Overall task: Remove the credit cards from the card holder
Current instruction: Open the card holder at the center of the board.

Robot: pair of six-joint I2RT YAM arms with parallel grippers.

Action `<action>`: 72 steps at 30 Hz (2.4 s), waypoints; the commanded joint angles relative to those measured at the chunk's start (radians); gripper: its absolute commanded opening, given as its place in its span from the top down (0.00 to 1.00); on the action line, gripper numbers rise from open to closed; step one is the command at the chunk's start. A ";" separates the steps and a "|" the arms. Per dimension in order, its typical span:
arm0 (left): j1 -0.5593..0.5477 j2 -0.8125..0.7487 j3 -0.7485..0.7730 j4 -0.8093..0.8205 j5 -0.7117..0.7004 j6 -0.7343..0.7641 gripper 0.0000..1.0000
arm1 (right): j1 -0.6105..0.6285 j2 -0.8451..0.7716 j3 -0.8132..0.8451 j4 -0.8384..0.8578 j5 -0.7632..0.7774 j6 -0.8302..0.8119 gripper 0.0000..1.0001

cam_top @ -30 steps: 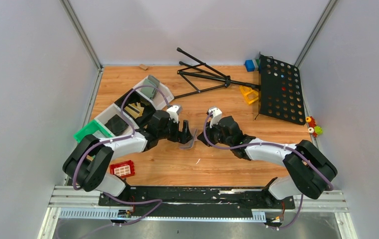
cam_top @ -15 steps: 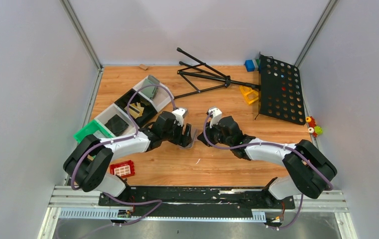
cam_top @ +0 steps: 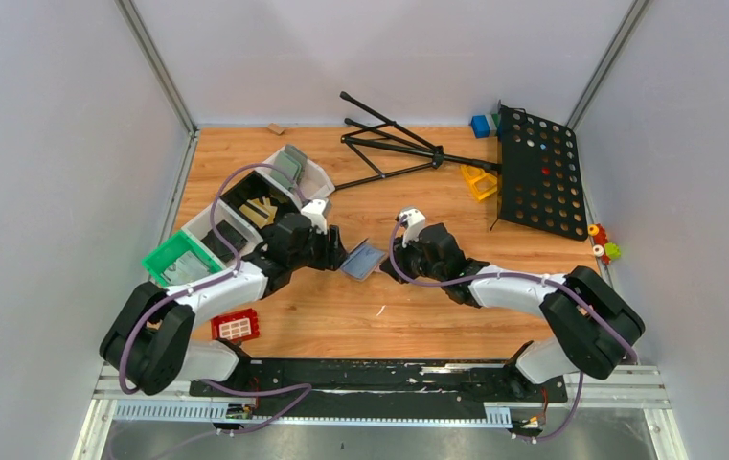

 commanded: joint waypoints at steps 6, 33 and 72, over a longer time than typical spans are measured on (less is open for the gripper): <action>0.076 0.000 -0.020 0.092 0.091 -0.056 0.41 | 0.003 0.009 0.039 0.011 -0.001 -0.015 1.00; 0.135 -0.013 -0.033 0.031 0.010 -0.089 0.72 | -0.037 0.020 0.040 -0.010 0.012 0.028 1.00; 0.161 0.090 -0.064 0.259 0.323 -0.079 0.41 | -0.147 0.096 0.066 -0.060 -0.048 0.086 1.00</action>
